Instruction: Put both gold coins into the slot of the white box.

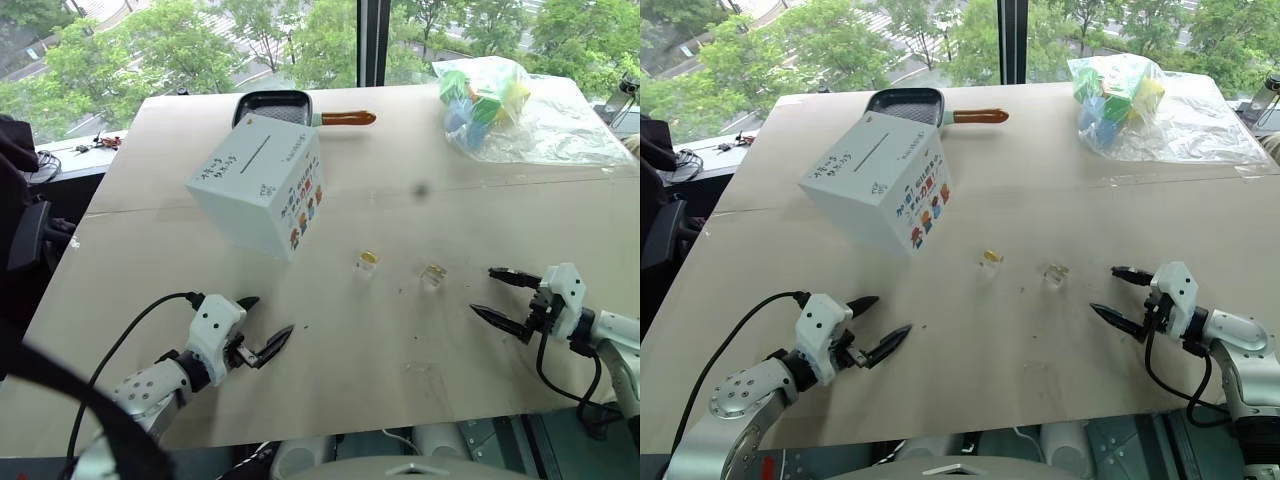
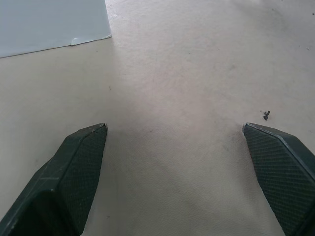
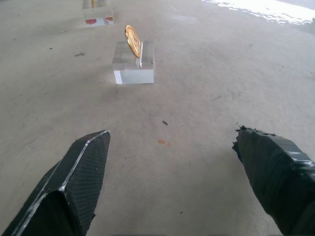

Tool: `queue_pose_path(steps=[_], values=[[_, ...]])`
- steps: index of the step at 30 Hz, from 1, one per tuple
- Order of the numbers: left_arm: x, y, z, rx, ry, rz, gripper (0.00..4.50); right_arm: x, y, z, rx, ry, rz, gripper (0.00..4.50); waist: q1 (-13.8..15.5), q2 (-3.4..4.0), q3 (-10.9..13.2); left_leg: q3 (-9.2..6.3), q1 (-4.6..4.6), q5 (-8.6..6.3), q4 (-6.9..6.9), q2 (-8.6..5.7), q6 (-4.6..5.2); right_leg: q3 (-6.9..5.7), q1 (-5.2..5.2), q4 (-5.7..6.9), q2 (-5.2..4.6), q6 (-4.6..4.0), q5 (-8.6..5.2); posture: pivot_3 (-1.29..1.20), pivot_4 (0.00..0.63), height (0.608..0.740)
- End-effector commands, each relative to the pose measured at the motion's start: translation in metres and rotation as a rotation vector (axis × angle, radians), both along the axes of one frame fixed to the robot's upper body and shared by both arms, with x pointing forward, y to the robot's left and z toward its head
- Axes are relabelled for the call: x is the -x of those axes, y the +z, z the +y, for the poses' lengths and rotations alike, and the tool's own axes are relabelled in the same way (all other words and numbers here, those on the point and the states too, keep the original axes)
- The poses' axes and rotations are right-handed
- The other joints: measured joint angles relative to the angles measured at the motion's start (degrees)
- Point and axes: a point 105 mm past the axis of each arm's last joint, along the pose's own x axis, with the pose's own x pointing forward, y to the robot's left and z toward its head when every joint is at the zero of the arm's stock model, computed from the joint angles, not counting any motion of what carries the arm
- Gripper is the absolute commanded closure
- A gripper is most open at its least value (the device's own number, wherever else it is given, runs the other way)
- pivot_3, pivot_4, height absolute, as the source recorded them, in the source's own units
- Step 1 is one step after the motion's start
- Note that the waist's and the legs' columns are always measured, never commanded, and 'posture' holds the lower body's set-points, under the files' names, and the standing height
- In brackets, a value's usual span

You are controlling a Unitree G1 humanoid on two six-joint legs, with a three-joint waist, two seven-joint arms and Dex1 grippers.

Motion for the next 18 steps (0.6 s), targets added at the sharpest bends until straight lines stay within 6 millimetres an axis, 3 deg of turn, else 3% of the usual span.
queue_pose_path(steps=[1,13,18], values=[[-0.002,0.011,0.000,0.009,0.005,-0.052,0.00,-0.001,0.007,0.004,-0.016,0.011,-0.037,0.06,0.00,0.00,0.00,0.00,0.00,0.00,0.00,0.00,0.00,0.00,0.00,0.00,0.00,0.00,0.00,0.00,0.150,0.721],[-0.009,0.014,-0.004,0.037,0.005,-0.074,0.00,-0.003,0.006,0.004,0.005,-0.044,-0.069,0.06,0.04,0.00,0.00,-0.01,0.00,0.00,0.00,-0.01,-0.01,-0.01,0.00,0.00,0.00,0.00,0.00,0.00,0.150,0.721],[-0.009,0.025,-0.014,0.069,-0.062,-0.097,0.00,-0.010,0.018,0.024,-0.040,-0.034,-0.104,0.06,-0.09,0.01,0.01,-0.02,0.00,0.01,0.00,0.00,-0.01,-0.01,0.00,0.01,0.01,0.00,0.00,0.00,0.150,0.721]])
